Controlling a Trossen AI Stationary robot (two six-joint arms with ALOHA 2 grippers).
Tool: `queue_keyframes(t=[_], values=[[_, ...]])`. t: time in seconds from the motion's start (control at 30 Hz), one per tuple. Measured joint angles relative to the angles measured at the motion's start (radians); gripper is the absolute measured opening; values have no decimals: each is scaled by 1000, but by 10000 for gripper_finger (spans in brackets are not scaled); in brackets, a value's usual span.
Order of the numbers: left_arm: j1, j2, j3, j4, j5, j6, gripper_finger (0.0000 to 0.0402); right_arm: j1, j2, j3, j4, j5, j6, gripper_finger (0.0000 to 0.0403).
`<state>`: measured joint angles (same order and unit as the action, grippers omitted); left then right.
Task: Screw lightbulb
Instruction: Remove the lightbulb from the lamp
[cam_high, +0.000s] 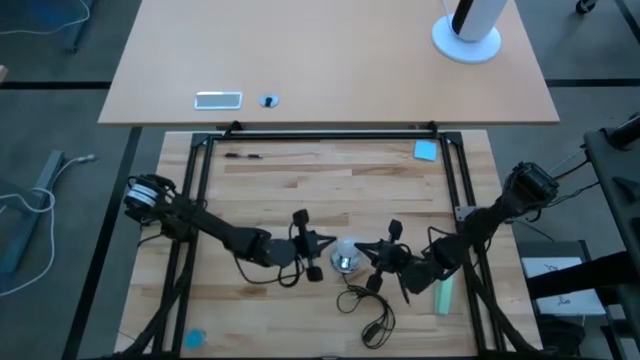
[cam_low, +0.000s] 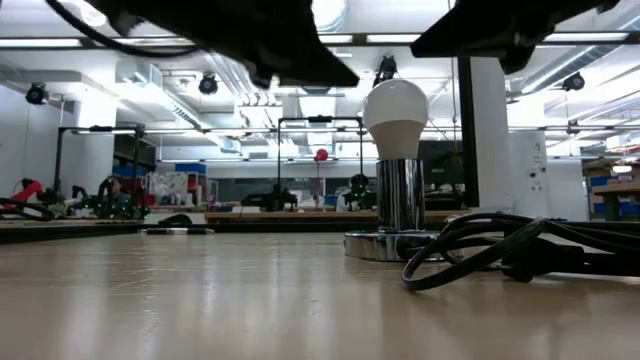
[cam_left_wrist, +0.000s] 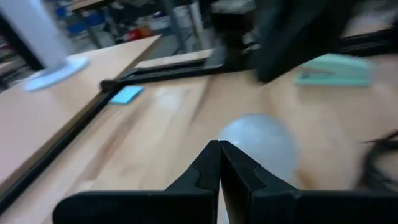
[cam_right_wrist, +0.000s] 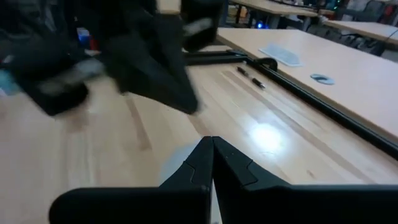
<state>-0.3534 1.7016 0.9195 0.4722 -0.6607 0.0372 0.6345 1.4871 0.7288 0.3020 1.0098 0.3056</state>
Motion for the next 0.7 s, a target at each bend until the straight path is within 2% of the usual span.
queue_keyframes(t=[0.17, 0.37, 0.57, 0.7], values=[[55, 33, 0, -1, 24, -29, 0, 16, 14, 0, 2, 2, 46, 0], [57, 54, 0, 17, 66, -44, 0, 9, 67, -1, 4, 2, 83, 0], [59, 54, 0, 24, 189, -27, 0, 9, 98, 0, 8, 12, 90, 0], [55, 54, 0, 23, 200, -26, 0, 7, 98, -5, 8, 13, 89, 0]])
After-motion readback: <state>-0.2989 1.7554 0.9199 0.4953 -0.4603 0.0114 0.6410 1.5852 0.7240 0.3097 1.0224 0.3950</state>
